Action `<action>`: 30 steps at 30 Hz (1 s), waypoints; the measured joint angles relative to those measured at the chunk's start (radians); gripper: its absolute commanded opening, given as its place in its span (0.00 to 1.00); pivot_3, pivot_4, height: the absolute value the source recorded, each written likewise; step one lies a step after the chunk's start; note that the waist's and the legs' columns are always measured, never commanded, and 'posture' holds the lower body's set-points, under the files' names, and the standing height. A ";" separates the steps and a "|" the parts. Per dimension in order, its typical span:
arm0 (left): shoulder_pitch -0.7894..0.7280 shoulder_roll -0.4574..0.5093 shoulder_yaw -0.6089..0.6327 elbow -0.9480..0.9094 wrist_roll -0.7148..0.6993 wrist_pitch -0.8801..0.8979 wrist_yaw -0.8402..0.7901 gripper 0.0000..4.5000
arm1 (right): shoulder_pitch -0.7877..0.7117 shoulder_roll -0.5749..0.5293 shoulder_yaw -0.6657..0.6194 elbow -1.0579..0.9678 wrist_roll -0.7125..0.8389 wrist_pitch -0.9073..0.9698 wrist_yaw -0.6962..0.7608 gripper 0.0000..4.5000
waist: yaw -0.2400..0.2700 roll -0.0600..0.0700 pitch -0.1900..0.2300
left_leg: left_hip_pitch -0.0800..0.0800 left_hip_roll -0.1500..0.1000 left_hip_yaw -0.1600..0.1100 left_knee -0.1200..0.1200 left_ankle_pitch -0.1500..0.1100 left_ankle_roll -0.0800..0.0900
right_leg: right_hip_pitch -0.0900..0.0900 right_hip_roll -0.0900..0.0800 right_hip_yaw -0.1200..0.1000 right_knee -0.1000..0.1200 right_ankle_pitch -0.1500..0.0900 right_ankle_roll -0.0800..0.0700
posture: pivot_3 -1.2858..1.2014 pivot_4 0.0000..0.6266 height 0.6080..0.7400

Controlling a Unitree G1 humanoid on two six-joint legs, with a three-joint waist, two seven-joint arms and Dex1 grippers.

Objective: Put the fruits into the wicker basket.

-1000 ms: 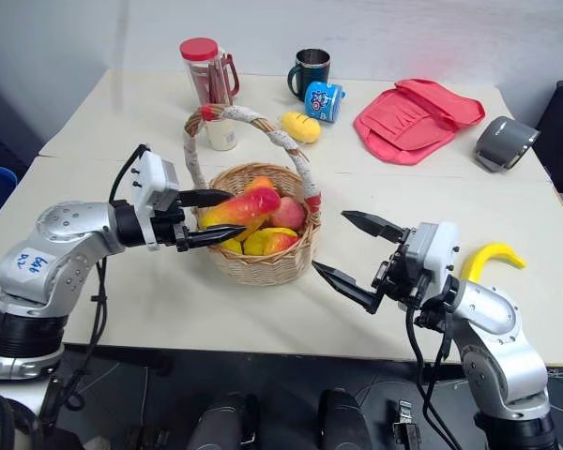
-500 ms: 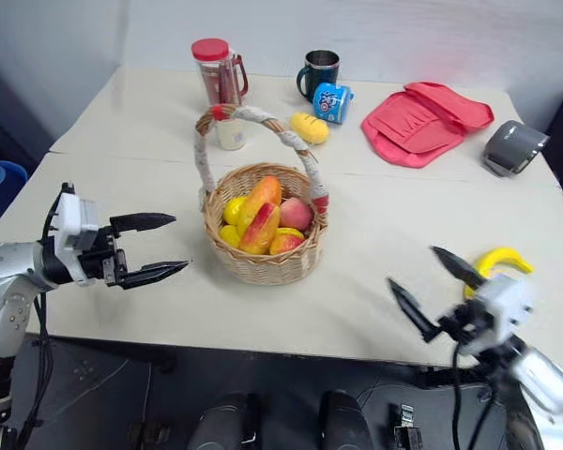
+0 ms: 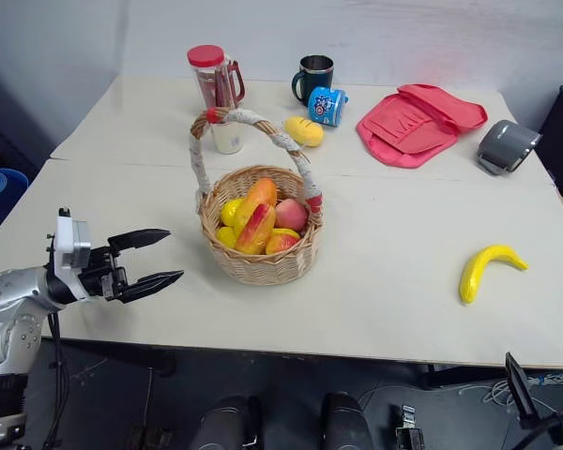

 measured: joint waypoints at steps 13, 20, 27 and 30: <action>-0.063 -0.067 -0.094 -0.068 -0.003 0.011 0.024 0.99 | -0.351 -0.393 0.063 -0.239 0.315 0.793 -0.448 1.00 | -0.016 0.001 0.000 | 0.007 -0.001 0.000 -0.005 0.001 0.000 | 0.007 0.000 0.000 -0.002 -0.001 -0.002 | 0.52 0.24 1.00; -0.056 -0.074 -0.117 -0.144 -0.018 0.036 0.037 0.99 | -0.639 -0.491 0.214 -0.083 0.274 1.128 -0.588 1.00 | -0.011 0.001 0.000 | 0.006 -0.003 0.000 -0.004 0.001 0.001 | 0.007 0.000 0.000 -0.004 0.000 0.000 | 0.52 0.24 1.00; 0.014 -0.035 -0.072 -0.179 -0.046 0.055 0.035 1.00 | -0.747 -0.528 0.279 0.057 0.231 1.254 -0.505 0.65 | -0.012 0.001 0.000 | 0.005 -0.002 0.002 -0.005 0.001 0.002 | 0.007 0.000 0.000 -0.008 0.001 0.002 | 0.52 0.24 1.00; 0.024 -0.010 -0.061 -0.190 -0.061 0.063 0.023 1.00 | -0.761 -0.533 0.281 0.104 0.189 1.228 -0.443 0.43 | -0.013 0.001 -0.001 | 0.005 -0.002 0.005 -0.005 0.001 0.002 | 0.008 0.000 -0.001 -0.009 0.001 0.003 | 0.52 0.24 1.00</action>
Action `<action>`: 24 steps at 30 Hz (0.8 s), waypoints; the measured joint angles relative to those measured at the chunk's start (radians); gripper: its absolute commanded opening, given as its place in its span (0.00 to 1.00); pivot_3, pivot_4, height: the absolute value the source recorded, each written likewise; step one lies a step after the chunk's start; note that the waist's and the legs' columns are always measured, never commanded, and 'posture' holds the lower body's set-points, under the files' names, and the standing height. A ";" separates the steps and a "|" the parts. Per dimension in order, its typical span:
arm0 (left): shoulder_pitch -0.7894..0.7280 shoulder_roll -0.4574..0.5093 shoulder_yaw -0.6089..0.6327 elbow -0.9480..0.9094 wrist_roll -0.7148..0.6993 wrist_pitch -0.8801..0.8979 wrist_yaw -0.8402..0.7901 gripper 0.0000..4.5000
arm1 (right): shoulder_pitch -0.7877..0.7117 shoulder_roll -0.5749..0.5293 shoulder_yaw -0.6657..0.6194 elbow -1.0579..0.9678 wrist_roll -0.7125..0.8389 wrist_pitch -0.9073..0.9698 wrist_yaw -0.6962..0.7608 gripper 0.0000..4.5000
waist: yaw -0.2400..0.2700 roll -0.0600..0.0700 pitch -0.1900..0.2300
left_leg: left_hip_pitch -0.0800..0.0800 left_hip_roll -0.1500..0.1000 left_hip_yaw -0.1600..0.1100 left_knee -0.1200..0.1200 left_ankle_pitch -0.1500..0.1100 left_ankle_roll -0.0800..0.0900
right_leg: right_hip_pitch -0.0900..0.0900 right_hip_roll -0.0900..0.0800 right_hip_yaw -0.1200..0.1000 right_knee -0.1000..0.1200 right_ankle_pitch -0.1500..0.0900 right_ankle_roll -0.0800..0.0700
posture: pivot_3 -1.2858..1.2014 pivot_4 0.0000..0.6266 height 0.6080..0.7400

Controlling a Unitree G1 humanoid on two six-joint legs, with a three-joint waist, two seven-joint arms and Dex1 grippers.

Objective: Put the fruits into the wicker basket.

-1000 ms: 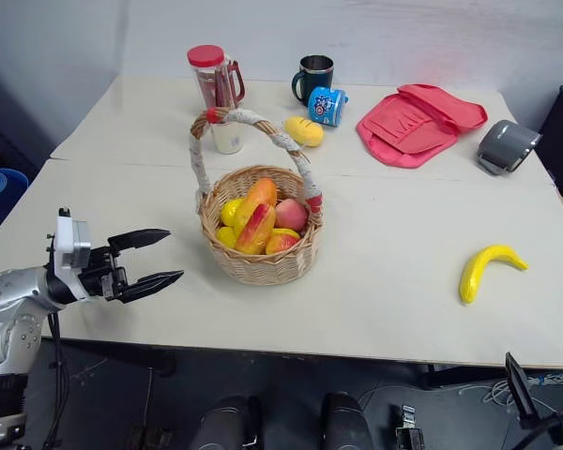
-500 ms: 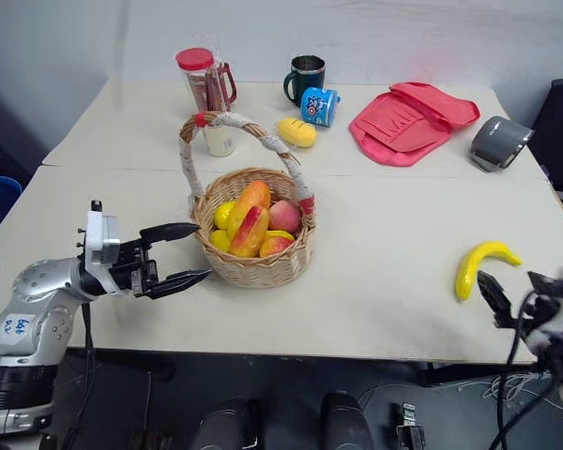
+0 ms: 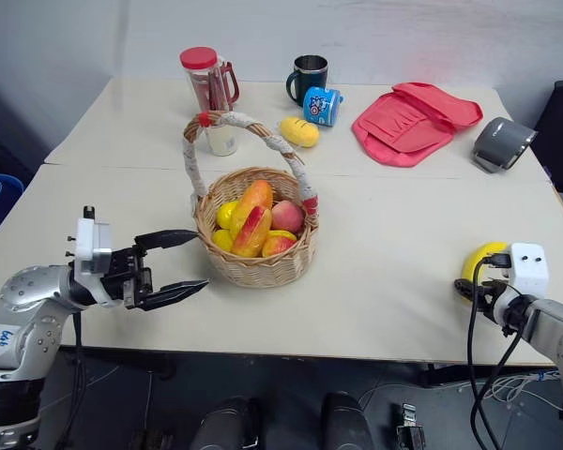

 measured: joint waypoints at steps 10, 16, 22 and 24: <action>0.039 0.058 0.021 0.005 -0.020 0.018 -0.056 1.00 | 0.187 -0.278 -0.008 -0.199 0.078 -0.256 0.844 0.18 | -0.004 0.002 0.001 | 0.002 0.002 0.002 -0.003 -0.001 -0.001 | -0.001 0.001 0.001 -0.002 0.000 0.001 | 0.52 0.24 1.00; 0.136 0.051 0.043 0.035 -0.008 -0.013 -0.051 1.00 | -0.023 -0.345 0.113 -0.434 0.287 -0.122 0.947 0.18 | -0.014 -0.002 0.003 | 0.002 0.008 -0.002 -0.003 -0.001 -0.001 | -0.002 0.001 0.001 -0.002 0.000 -0.001 | 0.52 0.24 1.00; 0.175 0.042 0.075 0.034 -0.001 -0.032 -0.016 1.00 | -0.386 -0.070 0.389 -0.549 0.321 -0.101 0.728 0.18 | -0.015 -0.008 0.004 | -0.007 0.009 -0.003 0.000 -0.001 -0.005 | -0.010 0.001 0.000 0.000 -0.001 -0.004 | 0.52 0.24 1.00; 0.183 0.037 0.100 0.024 -0.005 -0.031 0.007 1.00 | -0.535 0.067 0.495 -0.510 0.253 -0.080 0.606 0.18 | -0.023 -0.008 0.004 | -0.015 0.009 -0.003 0.004 0.000 -0.007 | -0.018 0.000 0.000 0.003 -0.001 -0.003 | 0.52 0.24 1.00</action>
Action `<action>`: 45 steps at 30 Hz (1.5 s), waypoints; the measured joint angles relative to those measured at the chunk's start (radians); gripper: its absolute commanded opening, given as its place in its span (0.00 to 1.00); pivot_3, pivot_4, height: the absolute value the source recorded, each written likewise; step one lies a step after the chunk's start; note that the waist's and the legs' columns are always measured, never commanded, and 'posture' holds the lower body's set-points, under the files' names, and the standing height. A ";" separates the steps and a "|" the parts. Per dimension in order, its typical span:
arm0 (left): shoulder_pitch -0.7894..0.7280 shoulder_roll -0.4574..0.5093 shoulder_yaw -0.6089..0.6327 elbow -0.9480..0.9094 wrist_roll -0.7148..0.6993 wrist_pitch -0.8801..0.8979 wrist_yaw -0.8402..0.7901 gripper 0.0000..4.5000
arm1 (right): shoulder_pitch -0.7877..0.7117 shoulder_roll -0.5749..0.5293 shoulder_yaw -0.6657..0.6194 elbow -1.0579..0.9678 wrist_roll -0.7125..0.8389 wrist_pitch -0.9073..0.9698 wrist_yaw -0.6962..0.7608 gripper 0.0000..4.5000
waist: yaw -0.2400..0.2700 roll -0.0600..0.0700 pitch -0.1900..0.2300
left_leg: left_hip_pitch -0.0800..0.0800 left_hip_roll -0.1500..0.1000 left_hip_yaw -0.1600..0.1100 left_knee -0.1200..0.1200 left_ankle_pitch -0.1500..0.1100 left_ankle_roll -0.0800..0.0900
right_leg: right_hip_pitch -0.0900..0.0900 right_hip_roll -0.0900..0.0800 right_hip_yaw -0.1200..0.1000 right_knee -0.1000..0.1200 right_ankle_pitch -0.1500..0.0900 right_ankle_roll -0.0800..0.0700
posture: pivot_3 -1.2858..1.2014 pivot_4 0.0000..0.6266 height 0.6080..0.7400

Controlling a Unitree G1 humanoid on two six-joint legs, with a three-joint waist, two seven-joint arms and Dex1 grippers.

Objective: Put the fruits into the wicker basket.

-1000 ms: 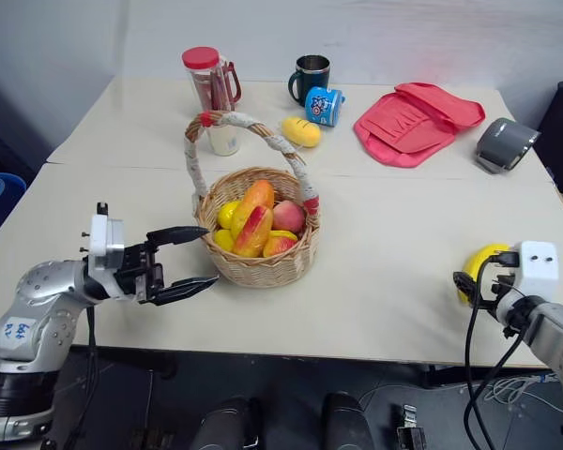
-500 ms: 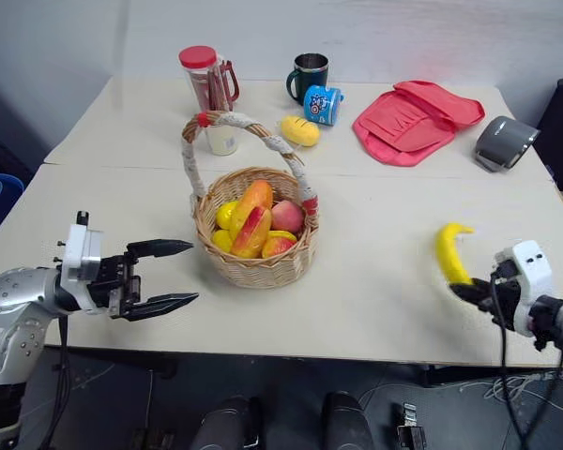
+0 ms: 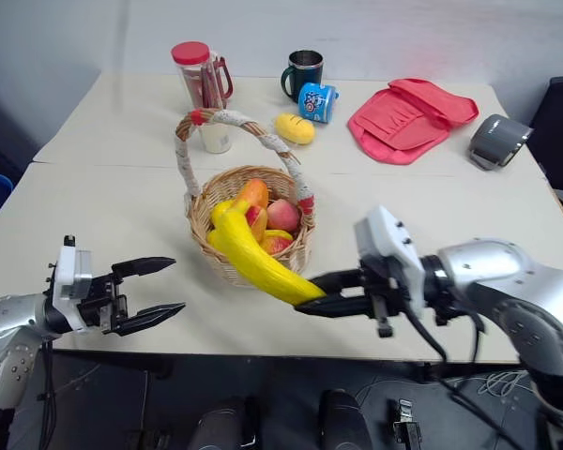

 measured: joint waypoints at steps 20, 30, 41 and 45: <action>0.031 -0.026 0.042 -0.209 -0.054 0.053 0.133 1.00 | -0.020 0.219 0.129 0.182 -0.194 0.015 -0.100 0.99 | 0.009 0.000 0.000 | -0.001 -0.006 0.003 0.006 -0.006 0.007 | 0.003 -0.001 -0.002 0.003 0.000 0.001 | 0.52 0.24 1.00; 0.006 -0.008 0.097 -0.205 -0.128 0.124 0.163 1.00 | 0.191 0.069 -0.074 0.325 -0.267 -0.323 0.200 0.99 | -0.006 0.000 0.000 | 0.003 -0.004 0.006 0.007 -0.007 0.010 | 0.004 0.000 -0.001 -0.001 0.004 0.005 | 0.52 0.24 1.00; -0.015 0.016 0.102 -0.203 -0.189 0.197 0.161 1.00 | -0.155 0.280 0.004 0.784 -0.479 -0.609 0.255 0.71 | -0.006 0.002 0.001 | 0.001 -0.003 0.010 0.006 -0.003 0.001 | 0.001 0.001 -0.001 0.001 0.003 0.004 | 0.52 0.24 1.00; -0.016 0.016 0.095 -0.203 -0.189 0.198 0.161 1.00 | -0.174 0.301 0.021 0.801 -0.477 -0.584 0.327 0.40 | 0.001 0.002 0.001 | 0.000 -0.004 0.010 0.007 -0.003 0.003 | 0.002 -0.001 -0.001 0.004 0.003 0.004 | 0.52 0.24 1.00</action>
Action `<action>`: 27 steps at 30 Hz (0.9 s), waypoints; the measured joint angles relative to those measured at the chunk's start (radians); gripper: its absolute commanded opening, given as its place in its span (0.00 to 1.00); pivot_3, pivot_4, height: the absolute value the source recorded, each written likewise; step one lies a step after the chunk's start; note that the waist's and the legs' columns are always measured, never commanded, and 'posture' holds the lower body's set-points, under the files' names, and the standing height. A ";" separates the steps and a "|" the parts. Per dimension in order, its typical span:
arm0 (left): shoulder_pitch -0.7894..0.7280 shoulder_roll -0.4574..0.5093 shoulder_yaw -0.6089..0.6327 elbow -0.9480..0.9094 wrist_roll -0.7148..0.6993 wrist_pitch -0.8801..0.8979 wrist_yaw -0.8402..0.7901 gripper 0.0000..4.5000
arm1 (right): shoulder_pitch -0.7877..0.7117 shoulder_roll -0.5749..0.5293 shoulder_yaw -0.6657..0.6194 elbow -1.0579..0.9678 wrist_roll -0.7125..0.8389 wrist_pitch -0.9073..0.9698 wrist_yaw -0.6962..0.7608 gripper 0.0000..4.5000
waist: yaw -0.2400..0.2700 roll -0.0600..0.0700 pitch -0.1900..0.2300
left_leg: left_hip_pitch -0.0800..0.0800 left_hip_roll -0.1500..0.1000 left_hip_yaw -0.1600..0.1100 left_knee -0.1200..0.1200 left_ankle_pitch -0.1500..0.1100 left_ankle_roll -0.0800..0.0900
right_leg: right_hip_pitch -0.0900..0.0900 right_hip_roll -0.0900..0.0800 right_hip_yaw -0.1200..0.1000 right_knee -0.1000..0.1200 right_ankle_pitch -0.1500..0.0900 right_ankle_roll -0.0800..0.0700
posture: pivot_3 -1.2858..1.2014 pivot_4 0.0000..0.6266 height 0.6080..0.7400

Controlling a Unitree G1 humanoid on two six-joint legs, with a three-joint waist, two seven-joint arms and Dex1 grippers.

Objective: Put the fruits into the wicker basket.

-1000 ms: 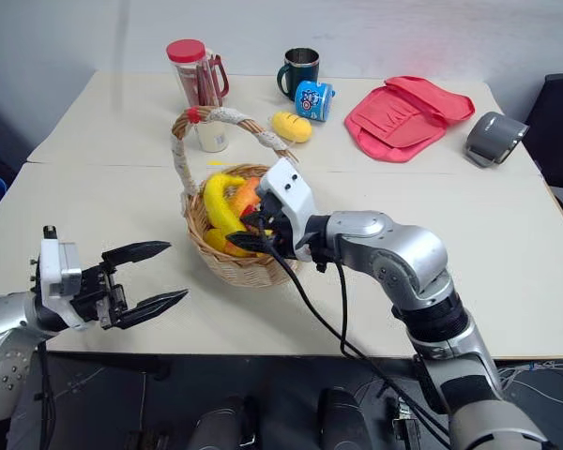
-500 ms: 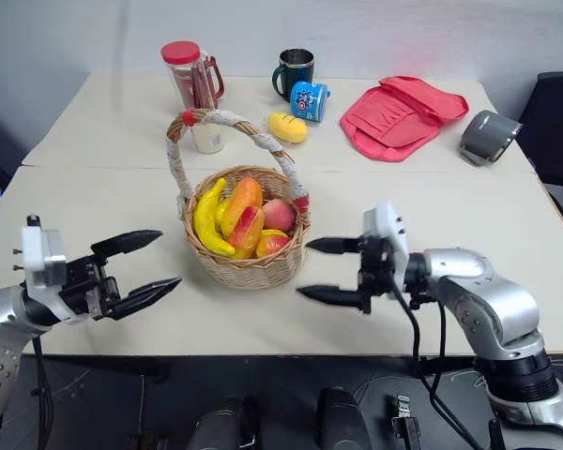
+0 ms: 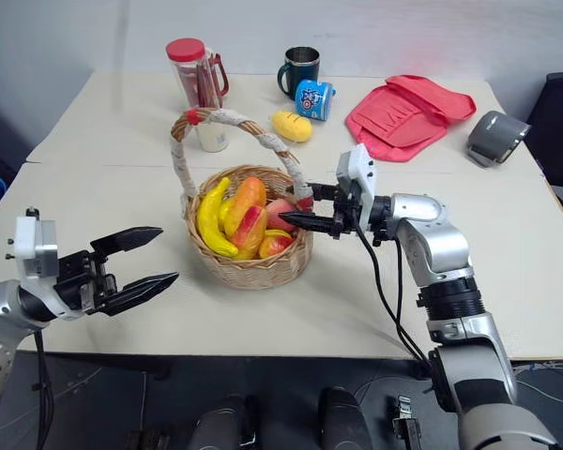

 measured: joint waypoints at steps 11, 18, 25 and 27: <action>-0.078 -0.017 -0.098 0.051 0.016 -0.002 -0.024 1.00 | 0.246 -0.127 -0.212 -0.306 0.196 0.257 -0.103 0.04 | 0.013 0.000 0.000 | 0.000 -0.001 -0.001 0.000 -0.001 0.001 | 0.000 -0.001 0.000 -0.004 0.000 0.000 | 0.52 0.24 1.00; -0.188 -0.060 -0.199 0.144 0.057 -0.028 -0.072 1.00 | 0.442 -0.194 -0.565 -0.475 0.263 0.317 -0.378 0.04 | 0.024 0.000 0.000 | 0.000 0.000 0.000 0.000 0.000 0.000 | 0.000 0.000 -0.001 -0.005 0.001 0.001 | 0.52 0.24 1.00; -0.277 -0.096 -0.258 0.236 0.102 -0.058 -0.114 1.00 | 0.494 -0.208 -0.631 -0.320 0.093 0.123 -0.481 0.04 | 0.014 0.000 0.000 | 0.001 0.000 0.005 0.000 0.001 0.000 | 0.000 0.001 0.000 -0.004 0.001 0.001 | 0.52 0.24 1.00; -0.304 -0.100 -0.266 0.262 0.116 -0.065 -0.127 1.00 | 0.459 -0.207 -0.596 -0.188 0.039 0.057 -0.486 0.04 | 0.009 0.001 0.000 | 0.001 0.000 0.006 0.000 0.002 0.000 | 0.000 0.001 0.000 -0.004 0.001 0.001 | 0.52 0.24 1.00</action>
